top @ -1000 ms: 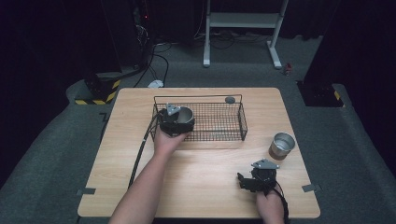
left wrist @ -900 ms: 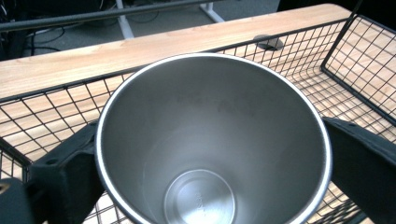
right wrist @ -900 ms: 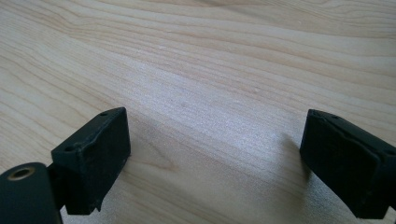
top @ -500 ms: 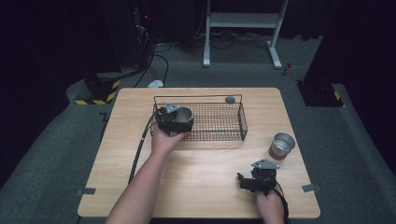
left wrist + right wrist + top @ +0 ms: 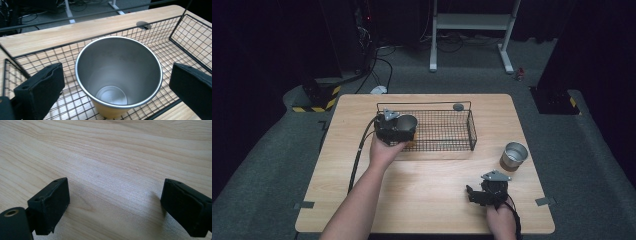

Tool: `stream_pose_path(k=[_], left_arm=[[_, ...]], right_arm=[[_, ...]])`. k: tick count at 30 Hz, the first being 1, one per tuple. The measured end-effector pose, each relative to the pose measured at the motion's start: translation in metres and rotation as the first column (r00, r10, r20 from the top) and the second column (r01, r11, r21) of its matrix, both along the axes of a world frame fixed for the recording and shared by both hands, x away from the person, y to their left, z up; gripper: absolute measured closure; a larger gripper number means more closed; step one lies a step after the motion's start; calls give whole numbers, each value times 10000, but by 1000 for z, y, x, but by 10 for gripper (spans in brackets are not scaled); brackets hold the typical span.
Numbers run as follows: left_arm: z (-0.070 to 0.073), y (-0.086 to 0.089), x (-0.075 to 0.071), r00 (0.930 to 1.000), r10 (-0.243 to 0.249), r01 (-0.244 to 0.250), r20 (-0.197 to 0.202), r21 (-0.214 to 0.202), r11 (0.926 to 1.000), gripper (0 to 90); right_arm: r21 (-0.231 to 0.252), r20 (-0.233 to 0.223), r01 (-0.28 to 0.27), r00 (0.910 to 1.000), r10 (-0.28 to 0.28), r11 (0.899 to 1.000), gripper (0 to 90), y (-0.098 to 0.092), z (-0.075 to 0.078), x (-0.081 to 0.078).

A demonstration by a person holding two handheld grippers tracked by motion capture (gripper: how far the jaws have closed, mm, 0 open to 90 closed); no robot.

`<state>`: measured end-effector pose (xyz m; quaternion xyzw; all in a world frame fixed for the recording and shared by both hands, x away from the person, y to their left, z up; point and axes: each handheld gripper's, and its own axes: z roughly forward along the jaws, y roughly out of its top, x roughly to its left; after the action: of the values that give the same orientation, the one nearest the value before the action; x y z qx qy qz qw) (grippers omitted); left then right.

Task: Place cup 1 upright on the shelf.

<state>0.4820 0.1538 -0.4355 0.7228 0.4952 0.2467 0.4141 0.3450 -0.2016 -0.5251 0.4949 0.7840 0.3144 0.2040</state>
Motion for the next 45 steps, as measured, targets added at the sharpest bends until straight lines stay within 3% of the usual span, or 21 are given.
stream_pose_path(k=[9,25,36,45], left_arm=[[6,5,-9,9999,50,-51,126,50,10000,6],[5,16,-32,9993,-211,215,-297,111,9997,16],[2,26,-55,9981,-501,496,-365,-134,9987,37],[-6,35,-78,9972,-617,613,-411,-90,9981,41]], right_arm=[[-9,16,-8,10000,8,10000,84,0,0,0],[-7,18,-7,10000,7,10000,84,0,0,0],[-4,16,-5,10000,5,10000,84,0,0,0],[-4,15,-5,10000,5,10000,84,0,0,0]])
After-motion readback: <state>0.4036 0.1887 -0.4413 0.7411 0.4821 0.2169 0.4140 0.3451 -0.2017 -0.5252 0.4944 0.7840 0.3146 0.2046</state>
